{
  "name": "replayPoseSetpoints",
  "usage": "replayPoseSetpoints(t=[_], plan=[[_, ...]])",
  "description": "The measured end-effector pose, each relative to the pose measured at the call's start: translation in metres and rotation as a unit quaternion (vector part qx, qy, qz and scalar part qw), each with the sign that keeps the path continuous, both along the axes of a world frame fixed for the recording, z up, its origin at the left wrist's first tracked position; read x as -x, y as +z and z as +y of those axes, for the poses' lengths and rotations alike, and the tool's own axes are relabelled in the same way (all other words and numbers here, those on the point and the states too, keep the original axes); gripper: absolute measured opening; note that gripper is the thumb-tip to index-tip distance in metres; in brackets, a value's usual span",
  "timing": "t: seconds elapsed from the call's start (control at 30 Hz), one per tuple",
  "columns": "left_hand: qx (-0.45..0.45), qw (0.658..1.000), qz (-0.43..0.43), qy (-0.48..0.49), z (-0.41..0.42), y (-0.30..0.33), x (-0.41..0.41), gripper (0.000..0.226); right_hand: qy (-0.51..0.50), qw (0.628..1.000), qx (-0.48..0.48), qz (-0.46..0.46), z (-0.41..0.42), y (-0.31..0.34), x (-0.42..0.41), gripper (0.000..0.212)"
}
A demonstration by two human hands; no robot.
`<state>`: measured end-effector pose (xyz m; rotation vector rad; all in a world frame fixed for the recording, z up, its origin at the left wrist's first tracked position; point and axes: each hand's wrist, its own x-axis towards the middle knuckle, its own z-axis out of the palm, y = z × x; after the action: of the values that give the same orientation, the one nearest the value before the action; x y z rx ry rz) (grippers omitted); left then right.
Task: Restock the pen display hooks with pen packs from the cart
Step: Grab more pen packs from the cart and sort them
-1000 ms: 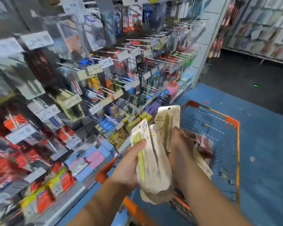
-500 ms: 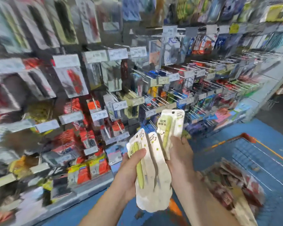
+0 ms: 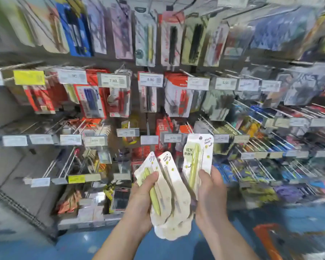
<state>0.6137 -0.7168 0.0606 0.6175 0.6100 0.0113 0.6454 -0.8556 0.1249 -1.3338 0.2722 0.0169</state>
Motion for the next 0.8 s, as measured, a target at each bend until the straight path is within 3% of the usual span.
replayPoseSetpoints(t=[0.13,0.3,0.5,0.67,0.8], plan=[[-0.001,0.999,-0.014,0.040,0.049,0.001,0.015,0.083,0.054,0.998,0.003,-0.015,0.059,-0.004,0.008,0.032],[0.020,0.998,-0.026,0.060,0.098,0.009,0.031,0.090,0.090,0.996,0.017,-0.020,0.128,-0.010,0.011,0.032],[0.010,0.995,-0.072,0.064,0.142,0.016,0.049,0.059,0.157,0.987,0.030,-0.003,0.181,-0.013,0.009,0.031],[0.005,0.991,-0.033,0.130,0.182,0.016,0.048,0.066,0.205,0.978,0.028,0.005,0.229,-0.018,-0.003,0.027],[-0.022,0.980,-0.019,0.199,0.217,0.024,0.043,0.088,0.244,0.969,0.023,0.014,0.268,-0.015,-0.023,0.022]])
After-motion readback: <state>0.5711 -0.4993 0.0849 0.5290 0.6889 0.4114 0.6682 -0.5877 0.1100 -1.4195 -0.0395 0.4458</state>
